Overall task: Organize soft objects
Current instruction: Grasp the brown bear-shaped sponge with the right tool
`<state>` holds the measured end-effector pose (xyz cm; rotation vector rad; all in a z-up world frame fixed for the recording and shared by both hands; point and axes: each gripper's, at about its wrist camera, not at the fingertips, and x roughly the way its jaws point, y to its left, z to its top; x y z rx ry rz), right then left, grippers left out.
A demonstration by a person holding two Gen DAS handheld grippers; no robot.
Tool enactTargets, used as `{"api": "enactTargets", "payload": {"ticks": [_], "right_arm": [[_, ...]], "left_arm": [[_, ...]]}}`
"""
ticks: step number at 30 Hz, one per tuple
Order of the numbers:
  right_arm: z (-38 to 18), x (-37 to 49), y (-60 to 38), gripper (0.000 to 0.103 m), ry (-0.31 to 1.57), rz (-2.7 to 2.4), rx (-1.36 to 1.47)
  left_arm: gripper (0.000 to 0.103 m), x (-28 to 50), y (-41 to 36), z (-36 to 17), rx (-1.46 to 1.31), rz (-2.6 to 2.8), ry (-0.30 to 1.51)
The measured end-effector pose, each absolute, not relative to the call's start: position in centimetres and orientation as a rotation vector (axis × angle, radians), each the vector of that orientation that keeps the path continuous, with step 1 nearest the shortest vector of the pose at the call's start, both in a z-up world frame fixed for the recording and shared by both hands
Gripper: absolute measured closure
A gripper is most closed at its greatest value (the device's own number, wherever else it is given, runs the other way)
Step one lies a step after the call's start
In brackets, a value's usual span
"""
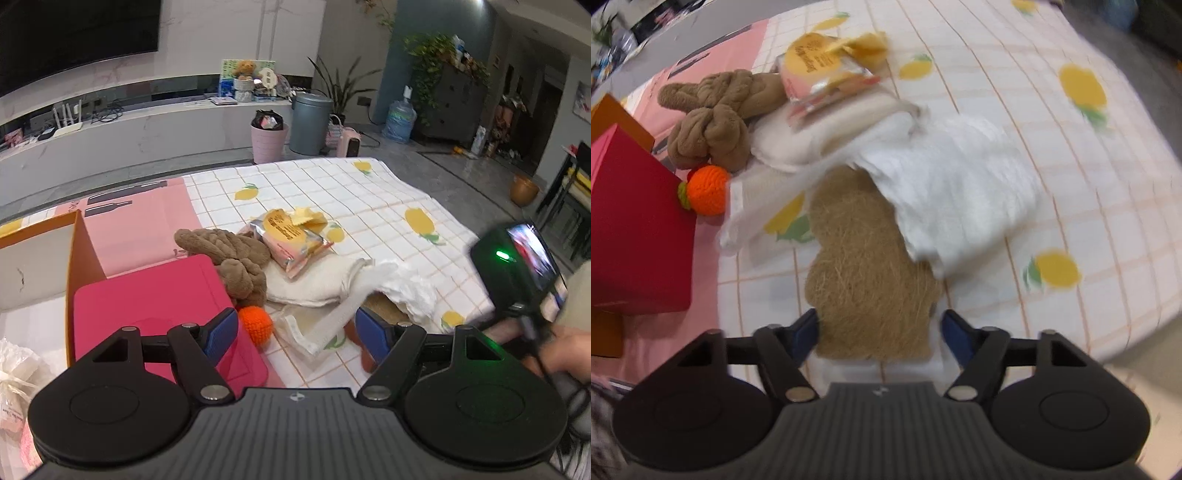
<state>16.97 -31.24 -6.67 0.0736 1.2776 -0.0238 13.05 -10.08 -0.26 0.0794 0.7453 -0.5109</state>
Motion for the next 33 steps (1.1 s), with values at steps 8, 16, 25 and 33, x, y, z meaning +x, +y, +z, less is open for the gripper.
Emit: {"api": "enactTargets", "payload": {"ticks": [8, 16, 25, 33], "right_arm": [[-7.1, 17.1, -31.5, 0.032, 1.299, 0.05, 0.041], [-7.0, 16.6, -33.5, 0.033, 1.318, 0.009, 0.016], [-7.3, 16.7, -33.0, 0.032, 1.32, 0.017, -0.029], [-7.5, 16.7, -33.6, 0.033, 1.319, -0.002, 0.001]], "left_arm": [[0.016, 12.1, -12.9, -1.0, 0.319, -0.581, 0.735], [0.016, 12.8, -16.9, -2.5, 0.638, -0.68, 0.738], [0.016, 13.4, -21.5, -7.4, 1.071, -0.688, 0.734], [0.029, 14.8, -23.7, -10.0, 1.061, -0.759, 0.775]]}}
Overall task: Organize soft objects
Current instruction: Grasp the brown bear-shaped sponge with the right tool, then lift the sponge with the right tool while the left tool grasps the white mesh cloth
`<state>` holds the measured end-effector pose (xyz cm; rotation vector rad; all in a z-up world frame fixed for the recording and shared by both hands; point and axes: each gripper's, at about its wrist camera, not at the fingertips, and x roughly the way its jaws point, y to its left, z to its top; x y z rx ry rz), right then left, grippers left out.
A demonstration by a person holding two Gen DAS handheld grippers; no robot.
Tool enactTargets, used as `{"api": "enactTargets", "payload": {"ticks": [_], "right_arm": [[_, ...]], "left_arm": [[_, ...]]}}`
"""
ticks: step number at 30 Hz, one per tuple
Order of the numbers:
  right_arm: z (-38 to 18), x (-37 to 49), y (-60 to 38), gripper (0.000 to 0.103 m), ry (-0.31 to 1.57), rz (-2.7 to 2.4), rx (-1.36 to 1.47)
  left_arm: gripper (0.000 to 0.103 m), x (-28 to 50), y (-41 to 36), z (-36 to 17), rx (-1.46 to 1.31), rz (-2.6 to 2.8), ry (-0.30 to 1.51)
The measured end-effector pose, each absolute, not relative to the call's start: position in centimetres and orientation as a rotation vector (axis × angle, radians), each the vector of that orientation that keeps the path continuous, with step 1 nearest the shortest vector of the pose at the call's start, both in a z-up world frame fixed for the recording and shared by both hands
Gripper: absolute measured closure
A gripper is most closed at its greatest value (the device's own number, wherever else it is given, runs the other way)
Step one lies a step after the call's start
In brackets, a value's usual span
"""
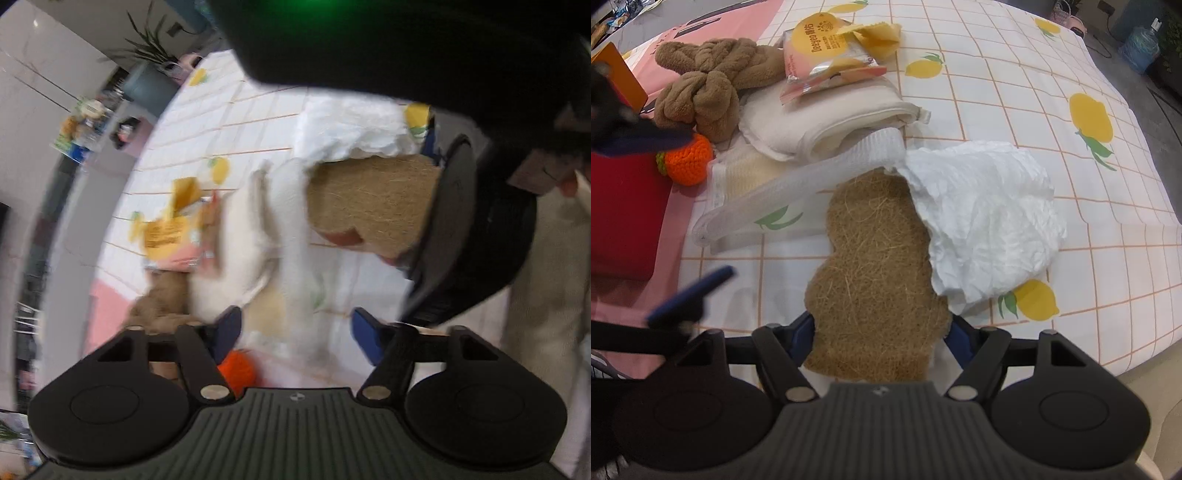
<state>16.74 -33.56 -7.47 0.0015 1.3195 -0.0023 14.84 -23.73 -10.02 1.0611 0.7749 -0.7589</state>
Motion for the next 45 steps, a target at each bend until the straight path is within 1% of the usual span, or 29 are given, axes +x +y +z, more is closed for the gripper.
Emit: {"api": "enactTargets", "payload": {"ticks": [1, 3, 7, 8, 9, 13, 14, 15, 16, 17, 18, 19, 25, 29, 32, 35, 38, 45], "right_arm": [[-7.5, 16.8, -33.9, 0.032, 1.32, -0.007, 0.021], [-7.5, 17.0, -34.1, 0.032, 1.316, -0.016, 0.03], [-7.6, 16.9, -33.9, 0.033, 1.32, -0.007, 0.022], [-7.6, 16.9, -34.1, 0.033, 1.321, -0.005, 0.029], [-7.6, 16.9, -34.2, 0.033, 1.322, -0.003, 0.034], [-7.6, 16.9, -34.5, 0.033, 1.321, -0.004, 0.047], [-7.6, 16.9, -34.7, 0.033, 1.321, -0.006, 0.057], [-7.6, 16.9, -34.8, 0.033, 1.32, -0.006, 0.067], [-7.6, 16.9, -35.0, 0.033, 1.32, -0.006, 0.073], [-7.6, 16.9, -35.1, 0.033, 1.32, -0.006, 0.075], [-7.6, 16.9, -35.1, 0.033, 1.319, -0.007, 0.076], [-7.6, 16.9, -35.1, 0.033, 1.319, -0.008, 0.075], [-7.6, 16.8, -34.9, 0.033, 1.316, -0.006, 0.067], [-7.6, 16.8, -34.8, 0.033, 1.318, -0.005, 0.057], [-7.7, 16.8, -34.5, 0.033, 1.32, -0.005, 0.044], [-7.5, 16.7, -34.6, 0.034, 1.314, 0.008, 0.062], [-7.0, 16.3, -34.7, 0.034, 1.294, 0.014, 0.084], [-4.4, 13.8, -35.6, 0.034, 1.21, 0.149, 0.287]], "left_arm": [[0.029, 15.1, -23.7, -10.1, 1.048, -0.753, 0.764], [0.022, 15.3, -23.6, -10.5, 1.062, -0.748, 0.709], [0.028, 16.2, -23.6, -12.2, 1.104, -0.743, 0.695], [0.032, 16.5, -23.8, -12.4, 1.109, -0.714, 0.708], [0.038, 16.9, -24.0, -12.5, 1.107, -0.696, 0.717], [0.04, 17.9, -24.7, -12.1, 1.065, -0.673, 0.752], [0.043, 18.0, -24.8, -12.1, 1.062, -0.654, 0.764], [0.056, 18.1, -24.9, -12.1, 1.048, -0.635, 0.776], [0.076, 18.4, -25.0, -12.2, 1.022, -0.629, 0.799], [0.085, 18.9, -25.0, -12.3, 0.982, -0.619, 0.842], [0.099, 19.5, -24.9, -12.5, 0.931, -0.602, 0.906], [0.102, 20.0, -24.6, -12.5, 0.868, -0.585, 0.943], [0.103, 19.8, -22.0, -10.6, 0.609, -0.6, 0.998], [0.103, 18.3, -18.9, -8.6, 0.37, -0.678, 1.065], [0.103, 17.7, -17.4, -8.7, 0.264, -0.689, 1.122], [0.103, 17.0, -16.9, -9.0, 0.284, -0.686, 1.064], [0.103, 17.2, -16.6, -8.8, 0.214, -0.696, 1.049], [0.103, 17.7, -15.6, -7.0, 0.107, -0.656, 0.977]]}}
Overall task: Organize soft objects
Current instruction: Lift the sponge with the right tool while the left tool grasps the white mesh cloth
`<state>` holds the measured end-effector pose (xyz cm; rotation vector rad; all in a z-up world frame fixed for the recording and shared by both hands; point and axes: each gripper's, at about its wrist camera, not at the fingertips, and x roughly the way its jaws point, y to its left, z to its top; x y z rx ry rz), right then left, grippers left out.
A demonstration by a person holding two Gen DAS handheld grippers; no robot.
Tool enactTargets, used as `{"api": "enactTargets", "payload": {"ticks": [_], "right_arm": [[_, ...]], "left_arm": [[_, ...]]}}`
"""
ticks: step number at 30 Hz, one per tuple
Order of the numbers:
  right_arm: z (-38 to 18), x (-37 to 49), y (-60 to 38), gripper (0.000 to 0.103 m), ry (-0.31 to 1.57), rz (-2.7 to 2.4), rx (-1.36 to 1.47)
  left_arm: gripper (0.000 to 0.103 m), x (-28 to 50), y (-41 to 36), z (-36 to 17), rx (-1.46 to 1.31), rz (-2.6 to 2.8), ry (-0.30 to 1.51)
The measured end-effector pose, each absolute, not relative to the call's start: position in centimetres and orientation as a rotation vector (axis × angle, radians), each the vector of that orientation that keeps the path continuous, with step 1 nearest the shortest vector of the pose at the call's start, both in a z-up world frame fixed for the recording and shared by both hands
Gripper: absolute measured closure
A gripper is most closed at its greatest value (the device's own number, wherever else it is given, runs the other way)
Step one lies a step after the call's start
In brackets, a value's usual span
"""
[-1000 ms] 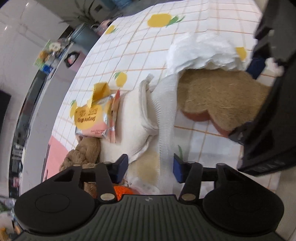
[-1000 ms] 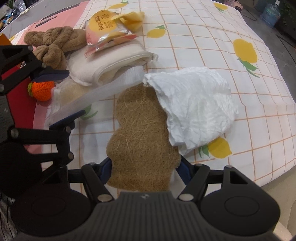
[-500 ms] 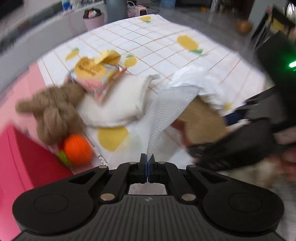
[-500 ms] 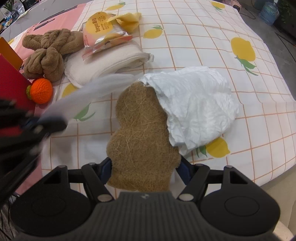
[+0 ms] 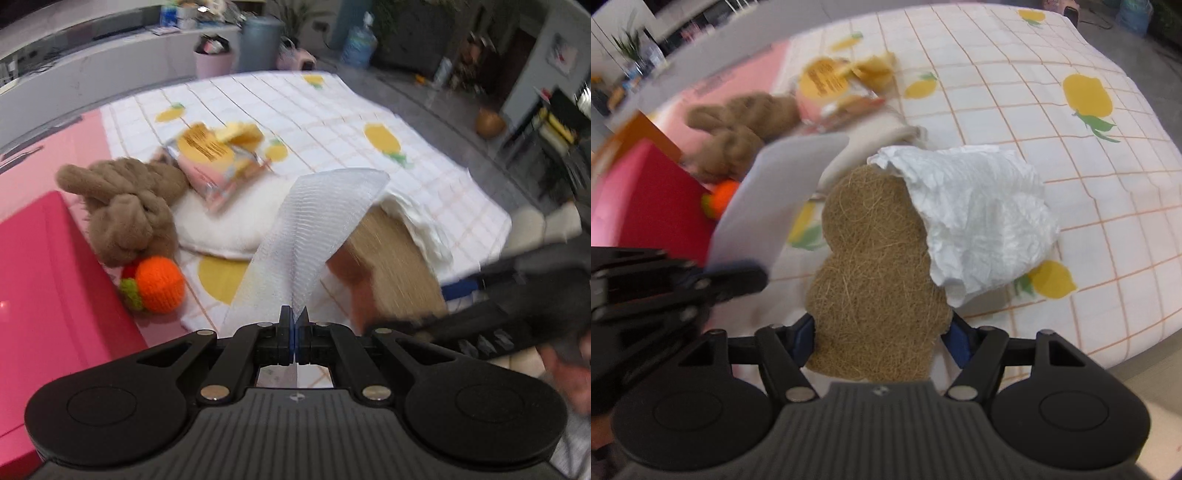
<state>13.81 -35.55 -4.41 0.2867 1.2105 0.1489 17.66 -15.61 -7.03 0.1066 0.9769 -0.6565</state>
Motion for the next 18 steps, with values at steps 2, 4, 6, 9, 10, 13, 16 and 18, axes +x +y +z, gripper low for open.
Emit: {"api": "enactTargets", "payload": {"ticks": [2, 4, 6, 9, 10, 13, 16, 18], "right_arm": [[-3.5, 13.0, -36.0, 0.034, 1.17, 0.265, 0.407], [-3.1, 12.9, -36.0, 0.034, 1.14, 0.304, 0.448], [-3.6, 13.4, -36.7, 0.034, 1.154, 0.371, 0.595], [-4.4, 14.0, -37.7, 0.034, 1.166, 0.364, 0.714], [-4.5, 14.1, -38.1, 0.034, 1.155, 0.38, 0.765], [-4.1, 14.3, -38.4, 0.034, 1.116, 0.396, 0.797], [-5.2, 15.0, -39.5, 0.034, 1.108, 0.428, 0.989], [-6.4, 15.4, -39.8, 0.034, 1.15, 0.409, 1.063]], "left_arm": [[0.103, 17.3, -14.6, -5.9, 0.045, -0.636, 0.915], [0.103, 17.0, -14.3, -5.2, 0.042, -0.615, 0.891], [0.103, 17.0, -14.0, -5.1, 0.035, -0.612, 0.879], [0.103, 17.1, -13.7, -4.9, 0.023, -0.61, 0.877], [0.103, 17.1, -13.6, -4.9, 0.019, -0.611, 0.874], [0.103, 17.1, -13.1, -4.7, 0.008, -0.612, 0.868], [0.103, 17.1, -12.2, -4.3, -0.024, -0.611, 0.859], [0.103, 17.0, -11.8, -4.0, -0.038, -0.603, 0.85]]}}
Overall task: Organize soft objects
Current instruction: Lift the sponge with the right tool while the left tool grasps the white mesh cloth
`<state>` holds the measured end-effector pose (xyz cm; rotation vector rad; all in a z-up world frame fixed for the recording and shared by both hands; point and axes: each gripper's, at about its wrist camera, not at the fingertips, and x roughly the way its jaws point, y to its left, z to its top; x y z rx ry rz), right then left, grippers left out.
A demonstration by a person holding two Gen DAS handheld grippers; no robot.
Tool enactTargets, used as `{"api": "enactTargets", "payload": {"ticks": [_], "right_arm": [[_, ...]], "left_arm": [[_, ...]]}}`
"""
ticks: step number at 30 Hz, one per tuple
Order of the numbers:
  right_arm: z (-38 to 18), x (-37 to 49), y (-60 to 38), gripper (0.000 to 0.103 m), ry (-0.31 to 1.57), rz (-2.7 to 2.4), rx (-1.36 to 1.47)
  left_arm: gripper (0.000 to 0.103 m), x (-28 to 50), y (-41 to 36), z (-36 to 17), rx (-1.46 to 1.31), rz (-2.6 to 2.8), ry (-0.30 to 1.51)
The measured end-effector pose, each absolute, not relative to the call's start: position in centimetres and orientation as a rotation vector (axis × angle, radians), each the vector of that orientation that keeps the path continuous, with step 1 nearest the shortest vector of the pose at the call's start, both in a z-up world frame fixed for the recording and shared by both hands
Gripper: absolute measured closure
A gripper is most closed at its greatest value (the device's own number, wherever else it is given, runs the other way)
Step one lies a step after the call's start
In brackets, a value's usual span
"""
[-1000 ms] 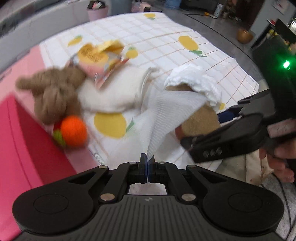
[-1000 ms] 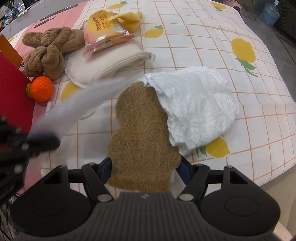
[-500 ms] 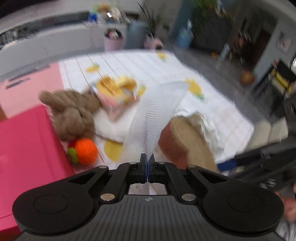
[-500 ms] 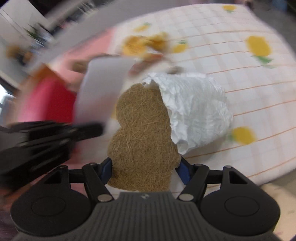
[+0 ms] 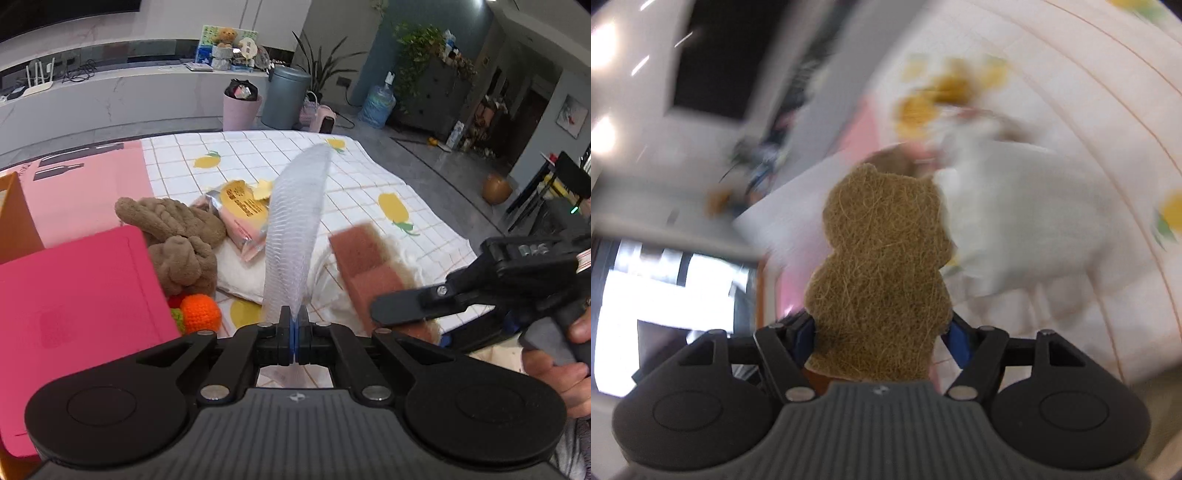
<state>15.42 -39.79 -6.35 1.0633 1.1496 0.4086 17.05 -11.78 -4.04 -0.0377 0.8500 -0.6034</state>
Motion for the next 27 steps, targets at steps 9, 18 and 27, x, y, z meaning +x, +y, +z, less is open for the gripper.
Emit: {"api": "enactTargets", "payload": {"ticks": [9, 18, 27], "right_arm": [[-3.4, 14.8, -37.8, 0.033, 1.06, 0.605, 1.011], [1.2, 12.8, -34.3, 0.034, 1.022, 0.381, 0.597], [6.1, 10.2, -29.4, 0.034, 0.921, 0.135, 0.266]], "left_arm": [[0.103, 16.4, -10.1, -1.8, -0.074, -0.588, 0.806], [0.103, 15.8, -8.0, 0.7, -0.089, -0.567, 0.786], [0.103, 14.0, -6.7, 2.9, -0.058, -0.565, 0.737]]}}
